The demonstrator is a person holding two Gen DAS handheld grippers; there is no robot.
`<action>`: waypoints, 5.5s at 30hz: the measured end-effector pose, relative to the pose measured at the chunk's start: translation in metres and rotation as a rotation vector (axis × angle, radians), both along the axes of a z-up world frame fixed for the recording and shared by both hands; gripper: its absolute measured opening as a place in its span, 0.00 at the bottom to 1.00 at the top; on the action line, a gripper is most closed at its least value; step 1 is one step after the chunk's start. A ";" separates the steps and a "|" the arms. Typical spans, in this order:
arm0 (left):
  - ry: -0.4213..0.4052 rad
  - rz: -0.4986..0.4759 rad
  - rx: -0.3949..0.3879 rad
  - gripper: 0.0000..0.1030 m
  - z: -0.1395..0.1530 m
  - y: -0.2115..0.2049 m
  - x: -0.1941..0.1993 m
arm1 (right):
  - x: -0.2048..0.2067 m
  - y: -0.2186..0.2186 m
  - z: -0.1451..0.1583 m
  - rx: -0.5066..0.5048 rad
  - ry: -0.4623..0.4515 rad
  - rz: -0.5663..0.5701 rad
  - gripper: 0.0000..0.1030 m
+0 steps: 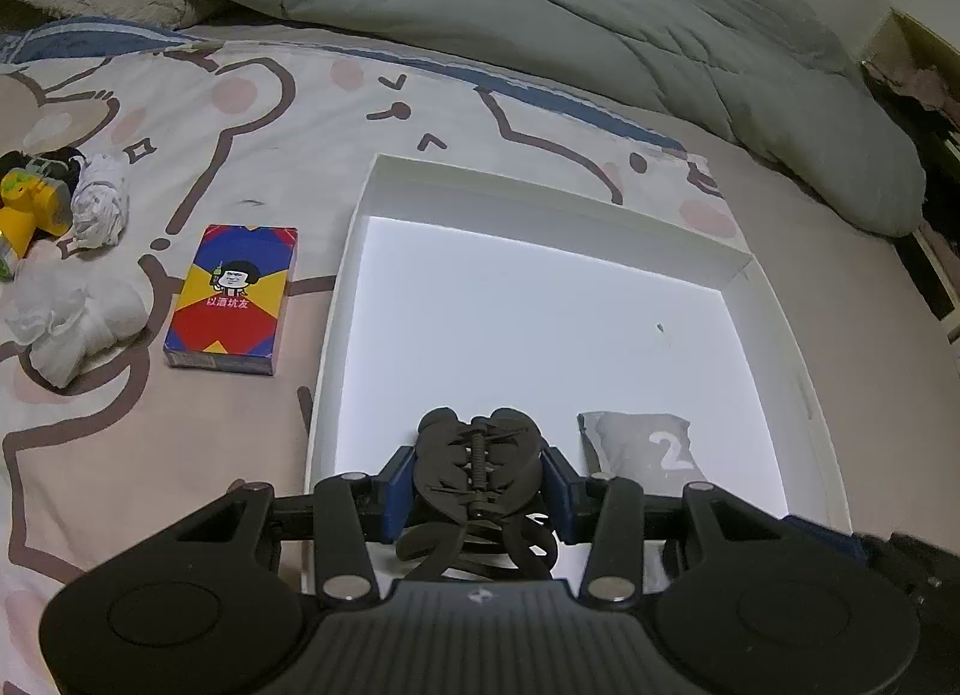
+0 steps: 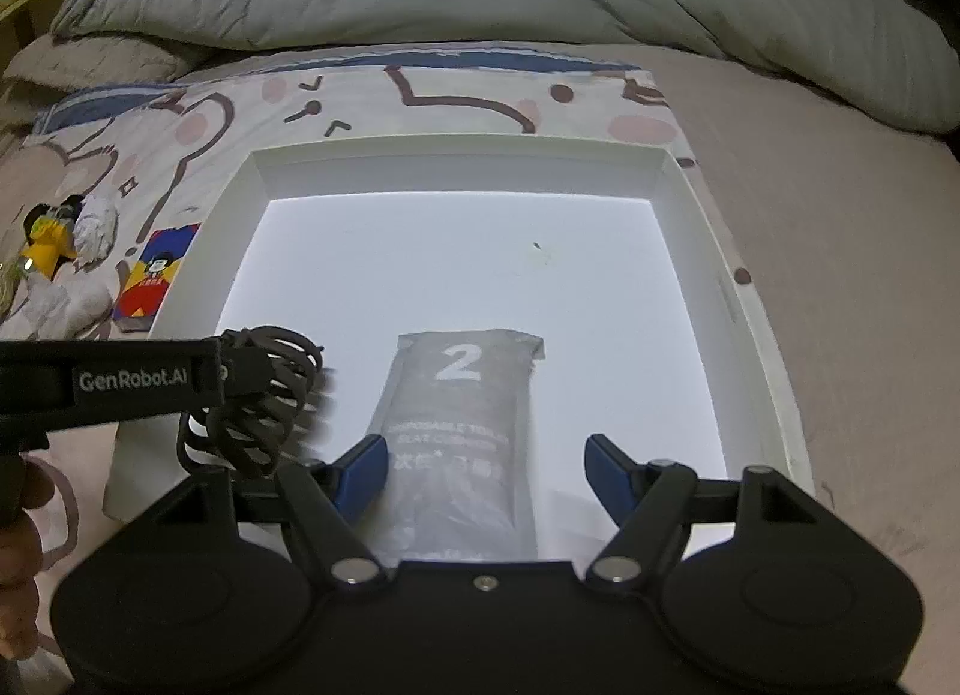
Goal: Organize objects
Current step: 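Carry the grey packet into the white box with the right gripper while the left carries the claw clip there, then release the packet and claw clip into the white box, open both grippers, then grasp the white cloth bundle with the right gripper while the left grasps the green peg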
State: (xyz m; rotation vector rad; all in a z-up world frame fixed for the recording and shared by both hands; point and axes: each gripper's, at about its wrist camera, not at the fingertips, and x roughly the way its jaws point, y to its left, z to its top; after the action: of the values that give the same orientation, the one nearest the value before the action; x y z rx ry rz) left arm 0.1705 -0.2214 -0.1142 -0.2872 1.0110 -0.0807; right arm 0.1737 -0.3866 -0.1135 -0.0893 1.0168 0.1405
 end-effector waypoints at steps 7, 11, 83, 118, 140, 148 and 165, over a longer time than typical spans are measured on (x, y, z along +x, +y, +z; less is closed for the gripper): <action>0.004 0.006 -0.005 0.44 0.001 -0.002 0.002 | -0.002 0.012 -0.010 -0.018 0.026 0.069 0.75; 0.007 0.005 -0.014 0.44 0.002 -0.002 0.002 | 0.004 0.005 -0.010 -0.097 -0.006 -0.034 0.73; -0.048 -0.183 0.159 1.00 0.066 0.031 -0.064 | -0.095 -0.050 0.073 0.036 -0.142 -0.217 1.00; -0.128 0.034 0.195 1.00 0.111 0.203 -0.073 | -0.051 0.065 0.092 0.140 -0.191 -0.080 1.00; -0.158 0.122 0.250 1.00 0.105 0.309 -0.096 | -0.024 0.183 0.086 0.199 -0.176 0.058 1.00; -0.167 0.106 0.300 0.97 0.090 0.348 -0.104 | -0.002 0.207 0.065 0.305 -0.111 -0.046 1.00; -0.008 0.056 0.288 0.70 0.031 0.387 -0.106 | 0.038 0.233 -0.024 0.581 0.147 -0.388 0.85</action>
State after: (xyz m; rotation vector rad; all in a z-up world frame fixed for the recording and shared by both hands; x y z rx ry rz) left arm 0.0649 0.1658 -0.0831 -0.0520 0.9921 0.1144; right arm 0.2121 -0.1535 -0.1374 0.6520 1.0858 0.0834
